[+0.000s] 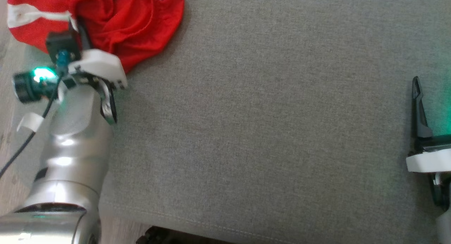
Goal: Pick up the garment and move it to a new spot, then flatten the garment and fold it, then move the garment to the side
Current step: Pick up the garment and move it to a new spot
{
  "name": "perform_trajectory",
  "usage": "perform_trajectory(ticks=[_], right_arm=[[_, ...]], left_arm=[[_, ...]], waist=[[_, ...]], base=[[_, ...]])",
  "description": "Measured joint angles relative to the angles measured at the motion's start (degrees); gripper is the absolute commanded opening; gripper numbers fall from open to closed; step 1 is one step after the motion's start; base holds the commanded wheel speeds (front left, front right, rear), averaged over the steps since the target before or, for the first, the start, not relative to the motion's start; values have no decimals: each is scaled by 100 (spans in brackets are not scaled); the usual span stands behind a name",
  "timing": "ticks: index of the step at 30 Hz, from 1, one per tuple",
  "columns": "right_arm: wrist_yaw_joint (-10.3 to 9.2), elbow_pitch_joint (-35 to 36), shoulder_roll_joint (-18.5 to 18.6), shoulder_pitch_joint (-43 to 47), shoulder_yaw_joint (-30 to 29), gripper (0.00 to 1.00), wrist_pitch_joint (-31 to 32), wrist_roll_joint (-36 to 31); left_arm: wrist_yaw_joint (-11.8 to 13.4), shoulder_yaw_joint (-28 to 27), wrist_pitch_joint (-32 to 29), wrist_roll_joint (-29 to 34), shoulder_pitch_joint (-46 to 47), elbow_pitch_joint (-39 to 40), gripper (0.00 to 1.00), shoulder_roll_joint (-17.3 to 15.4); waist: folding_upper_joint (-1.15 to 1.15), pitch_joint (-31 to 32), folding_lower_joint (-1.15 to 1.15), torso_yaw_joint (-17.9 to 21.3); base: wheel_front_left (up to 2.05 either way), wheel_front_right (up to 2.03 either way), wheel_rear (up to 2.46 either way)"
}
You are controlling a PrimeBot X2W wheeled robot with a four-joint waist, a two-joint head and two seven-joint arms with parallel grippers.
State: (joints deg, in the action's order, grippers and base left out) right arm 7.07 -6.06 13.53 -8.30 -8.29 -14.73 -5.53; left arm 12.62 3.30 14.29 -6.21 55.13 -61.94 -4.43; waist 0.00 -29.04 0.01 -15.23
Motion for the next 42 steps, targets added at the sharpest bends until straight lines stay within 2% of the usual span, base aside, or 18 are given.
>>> perform_trajectory(ticks=[5, 10, 17, 23, 29, 35, 38, 42], right_arm=[[0, -172, -102, -51, 2, 100, 0, 0], [0, -416, -523, -38, 115, 100, 1, 42], [0, -679, -988, 179, 267, 100, 2, 122], [0, -801, -1084, 588, 344, 100, 3, 435], [0, -817, -1094, 726, 475, 100, 3, 801], [0, -789, -1094, 780, 747, 100, 3, 1009], [0, -766, -1094, 755, 948, 100, 4, 1136], [0, -738, -1092, 683, 1101, 100, 3, 1271]], left_arm=[[103, 197, 19, 304, 3, 701, 0, -109], [80, 550, 42, 633, 4, 1534, 0, -282], [-388, 989, 41, 827, 218, 2163, 0, -448], [-933, 1190, -255, 698, 832, 2435, 0, -347], [-1246, 1347, -521, 398, 1474, 2380, 0, 97], [-1410, 1392, -723, -253, 1573, 1726, 0, 327], [-1600, 1552, -855, -512, 1194, 1288, 0, 330], [-1808, 1964, -811, -823, 92, 701, 1, 336]], waist=[[0, 168, 0, 37], [0, 575, 0, 164], [0, 1435, -1, 556], [0, 2095, -1, 1231], [1, 2523, -2, 2058], [1, 2691, -2, 2862], [1, 2656, -2, 3221], [1, 2413, -1, 3540]], base=[[0, 0, 0], [0, 0, 0], [0, 0, 0], [0, 0, 0], [0, 0, 0], [0, 0, 0], [0, 0, 0], [0, 0, 0]])
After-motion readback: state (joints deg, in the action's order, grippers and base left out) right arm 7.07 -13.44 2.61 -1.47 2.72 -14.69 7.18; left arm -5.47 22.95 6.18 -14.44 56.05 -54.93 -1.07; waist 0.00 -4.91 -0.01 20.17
